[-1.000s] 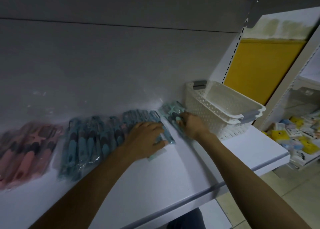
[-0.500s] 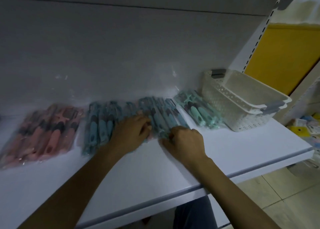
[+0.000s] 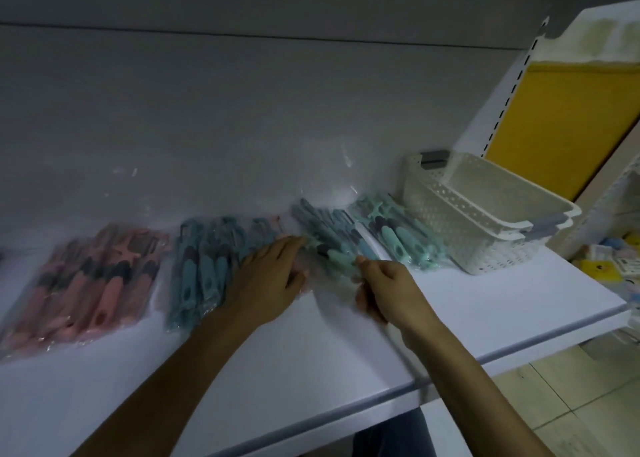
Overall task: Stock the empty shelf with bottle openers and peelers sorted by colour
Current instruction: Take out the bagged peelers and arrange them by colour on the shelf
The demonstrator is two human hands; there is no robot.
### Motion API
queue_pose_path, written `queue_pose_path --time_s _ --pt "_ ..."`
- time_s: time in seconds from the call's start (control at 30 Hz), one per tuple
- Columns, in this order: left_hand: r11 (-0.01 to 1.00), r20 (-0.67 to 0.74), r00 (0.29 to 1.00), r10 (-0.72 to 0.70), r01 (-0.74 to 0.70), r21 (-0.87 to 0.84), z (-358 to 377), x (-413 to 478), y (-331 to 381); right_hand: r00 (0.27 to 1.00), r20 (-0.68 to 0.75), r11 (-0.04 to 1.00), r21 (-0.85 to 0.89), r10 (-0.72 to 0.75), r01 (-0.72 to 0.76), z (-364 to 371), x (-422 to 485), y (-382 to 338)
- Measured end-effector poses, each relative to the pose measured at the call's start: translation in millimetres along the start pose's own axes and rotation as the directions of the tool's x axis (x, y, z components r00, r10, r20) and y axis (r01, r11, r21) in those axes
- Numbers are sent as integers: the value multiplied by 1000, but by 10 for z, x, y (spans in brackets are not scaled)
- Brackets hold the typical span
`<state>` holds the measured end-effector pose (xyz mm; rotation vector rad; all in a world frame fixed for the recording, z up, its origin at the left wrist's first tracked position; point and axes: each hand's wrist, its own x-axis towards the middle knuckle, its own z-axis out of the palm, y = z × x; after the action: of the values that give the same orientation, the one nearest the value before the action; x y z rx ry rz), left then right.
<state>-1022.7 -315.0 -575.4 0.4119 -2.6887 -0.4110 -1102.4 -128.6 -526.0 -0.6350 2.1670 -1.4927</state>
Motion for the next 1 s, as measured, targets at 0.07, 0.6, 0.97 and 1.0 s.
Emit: queue_pose_path --time_s 0.07,0.6,0.97,1.0 --pt "1000 11 1000 -15 15 4 27 2 -11 999 9 997 -60 -37 37 -76 -34 1" --pt "990 -75 996 -55 65 128 40 -55 2 922 -198 346 -935 -334 -76 -485 607 106" --pt "946 -107 994 -35 68 316 -78 -160 4 819 102 348 -871 -565 348 370 338 -203" --pt "922 -98 994 -45 79 380 -116 -202 -12 833 156 355 -851 -531 387 527 346 -220"
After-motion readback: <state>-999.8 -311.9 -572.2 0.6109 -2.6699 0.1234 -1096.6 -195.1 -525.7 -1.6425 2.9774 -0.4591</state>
